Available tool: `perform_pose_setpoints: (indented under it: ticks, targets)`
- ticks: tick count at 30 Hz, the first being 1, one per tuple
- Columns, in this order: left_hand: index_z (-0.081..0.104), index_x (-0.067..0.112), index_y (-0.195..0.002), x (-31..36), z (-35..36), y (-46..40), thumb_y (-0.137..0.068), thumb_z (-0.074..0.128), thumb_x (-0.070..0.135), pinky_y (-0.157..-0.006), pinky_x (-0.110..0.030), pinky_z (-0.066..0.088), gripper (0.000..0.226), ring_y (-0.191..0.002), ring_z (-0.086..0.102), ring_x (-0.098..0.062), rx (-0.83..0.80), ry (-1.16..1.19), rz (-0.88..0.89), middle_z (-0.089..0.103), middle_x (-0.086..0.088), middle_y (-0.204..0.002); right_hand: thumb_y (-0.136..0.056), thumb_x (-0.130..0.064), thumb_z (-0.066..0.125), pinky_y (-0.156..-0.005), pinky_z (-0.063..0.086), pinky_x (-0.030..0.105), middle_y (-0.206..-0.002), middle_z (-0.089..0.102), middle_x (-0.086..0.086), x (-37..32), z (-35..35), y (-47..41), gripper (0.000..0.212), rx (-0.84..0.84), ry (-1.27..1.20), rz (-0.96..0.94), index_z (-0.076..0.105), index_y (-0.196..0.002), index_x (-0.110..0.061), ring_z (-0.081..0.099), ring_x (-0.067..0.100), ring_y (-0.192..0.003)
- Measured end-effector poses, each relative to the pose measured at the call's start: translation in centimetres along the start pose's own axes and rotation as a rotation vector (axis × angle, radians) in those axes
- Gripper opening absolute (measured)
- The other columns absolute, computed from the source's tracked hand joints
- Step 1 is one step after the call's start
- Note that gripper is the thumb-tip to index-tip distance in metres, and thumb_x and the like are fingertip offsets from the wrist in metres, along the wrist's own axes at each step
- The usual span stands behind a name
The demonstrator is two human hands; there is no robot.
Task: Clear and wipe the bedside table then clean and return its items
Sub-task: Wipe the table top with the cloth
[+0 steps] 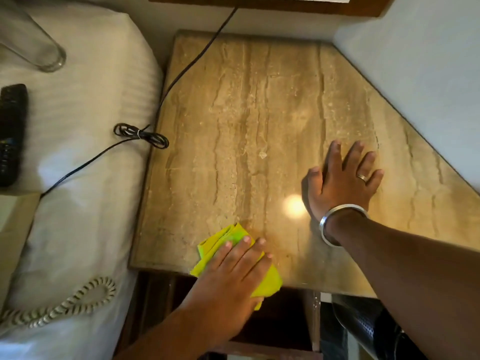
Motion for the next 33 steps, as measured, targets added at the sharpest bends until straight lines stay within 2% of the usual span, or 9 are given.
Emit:
perform_pose_setpoints:
  ticks: [3, 6, 8, 10, 14, 18, 22, 29, 33]
  targets:
    - [0.034, 0.023, -0.153, -2.2, -0.9, -3.3, -0.091, 0.041, 0.055, -0.124, -0.046, 0.015, 0.071, -0.15, 0.027, -0.029, 0.015, 0.019, -0.044, 0.024, -0.005, -0.166, -0.087, -0.054, 0.02, -0.113, 0.003, 0.06, -0.158, 0.005, 0.016, -0.1, -0.1, 0.1, 0.069, -0.011, -0.008, -0.003, 0.012, -0.148, -0.025, 0.001, 0.04, -0.144]
    - [0.019, 0.021, -0.158, -7.2, -3.5, -10.2, -0.097, 0.033, 0.052, -0.122, -0.043, 0.002, 0.07, -0.155, 0.01, -0.028, 0.106, 0.175, -0.43, 0.008, -0.005, -0.169, -0.086, -0.054, 0.019, -0.113, 0.002, 0.06, -0.159, 0.002, 0.015, 0.1, -0.3, 0.1, 0.069, -0.016, -0.016, -0.003, 0.01, -0.149, -0.025, -0.002, 0.039, -0.144]
    - [0.016, 0.018, -0.159, -7.9, -3.7, -11.1, -0.097, 0.033, 0.052, -0.123, -0.046, 0.004, 0.073, -0.155, 0.008, -0.031, 0.127, 0.209, -0.625, 0.01, -0.011, -0.168, -0.087, -0.053, 0.019, -0.114, 0.001, 0.06, -0.159, 0.002, 0.015, 0.0, -0.2, 0.1, 0.069, -0.015, -0.024, -0.008, 0.009, -0.149, -0.026, -0.002, 0.039, -0.144]
    - [0.016, 0.016, -0.159, -4.1, -2.8, -9.1, -0.094, 0.03, 0.054, -0.123, -0.049, 0.009, 0.076, -0.154, 0.011, -0.035, 0.115, 0.179, -0.597, 0.013, -0.015, -0.167, -0.086, -0.052, 0.021, -0.113, 0.001, 0.06, -0.159, 0.003, 0.015, -0.1, -0.3, 0.2, 0.069, -0.014, -0.033, -0.013, 0.011, -0.149, -0.026, -0.002, 0.039, -0.144]
    - [0.032, 0.017, -0.154, 5.0, 0.2, -4.5, -0.09, 0.039, 0.053, -0.119, -0.053, 0.017, 0.073, -0.149, 0.029, -0.036, 0.029, 0.152, -0.349, 0.028, -0.014, -0.163, -0.086, -0.05, 0.024, -0.113, 0.001, 0.06, -0.159, 0.004, 0.015, -0.1, -0.3, 0.3, 0.068, -0.005, -0.03, 0.002, 0.013, -0.149, -0.026, 0.0, 0.039, -0.144]
    - [0.034, 0.017, -0.153, 6.1, 0.0, -6.2, -0.093, 0.041, 0.056, -0.119, -0.05, 0.02, 0.073, -0.149, 0.032, -0.032, 0.078, 0.057, -0.281, 0.032, -0.012, -0.162, -0.086, -0.049, 0.024, -0.113, 0.001, 0.059, -0.159, 0.004, 0.014, -0.2, -0.4, 0.0, 0.067, -0.004, -0.031, 0.004, 0.013, -0.148, -0.026, 0.0, 0.038, -0.144]
    - [0.029, 0.019, -0.155, 4.0, 0.3, -4.9, -0.093, 0.038, 0.061, -0.12, -0.05, 0.025, 0.075, -0.15, 0.029, -0.03, 0.066, 0.137, -0.242, 0.027, -0.011, -0.164, -0.086, -0.048, 0.024, -0.113, 0.004, 0.061, -0.159, 0.006, 0.015, -0.3, -0.5, 0.2, 0.067, 0.007, -0.03, -0.003, 0.014, -0.148, -0.025, 0.002, 0.039, -0.144]
    - [0.024, 0.015, -0.158, -15.5, -2.3, 1.8, -0.096, 0.035, 0.053, -0.122, -0.051, 0.018, 0.073, -0.152, 0.017, -0.039, 0.199, 0.203, -0.762, 0.021, -0.02, -0.164, -0.088, -0.048, 0.025, -0.113, 0.004, 0.06, -0.158, 0.005, 0.016, -0.4, -0.8, 0.4, 0.067, 0.004, -0.012, -0.008, 0.012, -0.149, -0.024, 0.001, 0.039, -0.144]
    - [0.022, 0.012, -0.159, -10.3, -1.9, 1.8, -0.097, 0.041, 0.045, -0.124, -0.05, 0.014, 0.073, -0.153, 0.013, -0.039, 0.235, 0.276, -0.901, 0.013, -0.02, -0.166, -0.089, -0.047, 0.027, -0.113, 0.004, 0.06, -0.159, 0.004, 0.016, -0.3, -0.9, 0.3, 0.066, -0.009, -0.017, -0.005, 0.012, -0.149, -0.025, 0.0, 0.039, -0.144]
Point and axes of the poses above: each hand's wrist, its own y-axis away from the middle knuckle, its own z-axis out of the palm, x = y × z, the point moved 6 cm from there along -y, towards the middle knuckle
